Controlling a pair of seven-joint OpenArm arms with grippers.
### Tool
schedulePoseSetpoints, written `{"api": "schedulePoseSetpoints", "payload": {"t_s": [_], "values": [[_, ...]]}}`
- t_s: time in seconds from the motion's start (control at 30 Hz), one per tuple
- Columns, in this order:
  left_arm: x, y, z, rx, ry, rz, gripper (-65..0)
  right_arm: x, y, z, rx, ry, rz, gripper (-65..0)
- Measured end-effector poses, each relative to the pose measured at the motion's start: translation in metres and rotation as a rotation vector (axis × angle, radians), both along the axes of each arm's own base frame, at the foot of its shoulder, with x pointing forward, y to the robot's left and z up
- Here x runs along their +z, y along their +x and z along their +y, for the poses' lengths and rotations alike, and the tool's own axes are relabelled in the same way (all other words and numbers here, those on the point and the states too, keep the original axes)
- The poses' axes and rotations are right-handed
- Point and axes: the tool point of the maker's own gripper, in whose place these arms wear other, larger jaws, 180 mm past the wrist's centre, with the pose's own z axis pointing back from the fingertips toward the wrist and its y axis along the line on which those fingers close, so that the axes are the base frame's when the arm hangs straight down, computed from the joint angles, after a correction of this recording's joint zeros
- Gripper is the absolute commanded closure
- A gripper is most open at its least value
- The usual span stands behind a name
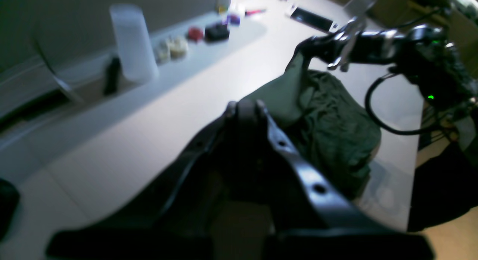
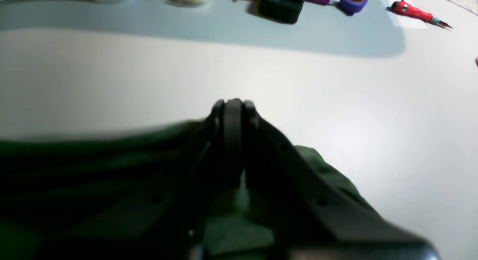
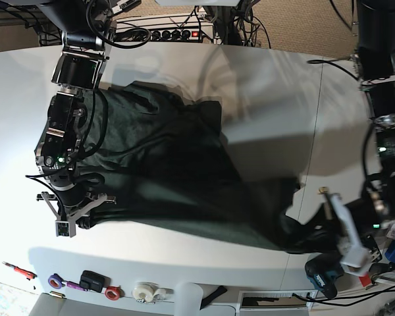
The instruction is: Layout the t-shirt on the table in an organized manner, then fold the t-shirt properly
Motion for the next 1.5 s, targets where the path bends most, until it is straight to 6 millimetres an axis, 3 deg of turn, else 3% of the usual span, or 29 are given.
{"api": "schedulePoseSetpoints", "payload": {"t_s": [0.1, 0.23, 0.47, 0.57, 0.67, 0.7, 0.77, 0.83, 0.97, 1.07, 1.23, 1.5], "values": [[0.013, -0.014, 0.011, -0.002, 0.013, -0.037, 0.0, 0.0, 0.0, 0.0, 0.001, 0.002, -0.002, 0.0], [0.025, -0.04, 0.011, -0.012, 0.033, -0.11, 0.0, 0.0, 0.0, 0.0, -0.001, 0.0, -0.003, 0.0], [0.019, -0.106, -0.027, -0.097, 0.16, -0.216, 0.0, 0.0, 0.0, -0.001, -0.003, 0.0, -0.001, 0.0], [0.01, -0.112, -0.032, -0.045, 0.21, -0.243, 0.0, -0.001, 0.0, -0.001, -0.005, 0.001, 0.003, 0.0], [-0.013, -0.111, -0.029, 0.01, 0.209, -0.181, 0.0, -0.002, 0.0, 0.0, -0.003, 0.003, 0.006, 0.0], [-0.022, -0.11, -0.027, 0.029, 0.2, -0.151, -3.4, -0.002, 0.0, 0.0, -0.003, 0.003, 0.006, 0.0], [-0.047, -0.104, -0.021, 0.07, 0.206, -0.088, -19.0, -0.002, 0.0, -0.001, -0.004, 0.003, 0.007, 0.0], [-0.076, -0.1, -0.022, 0.081, 0.206, -0.019, -28.3, -0.002, 0.0, 0.0, -0.003, 0.003, 0.007, 0.0], [-0.152, -0.113, -0.053, -0.032, 0.291, 0.174, -28.7, -0.002, 0.0, -0.001, -0.004, 0.003, 0.007, 0.0], [-0.192, -0.135, -0.083, -0.142, 0.399, 0.198, -28.7, -0.002, -0.001, -0.001, -0.004, 0.003, 0.009, 0.0], [-0.217, -0.134, -0.1, -0.191, 0.633, 0.036, -28.7, -0.002, -0.001, -0.001, -0.005, 0.002, 0.01, 0.0], [-0.251, -0.129, -0.098, -0.13, 0.887, -0.108, -28.7, -0.002, -0.001, -0.001, -0.005, 0.001, 0.01, 0.0]]}}
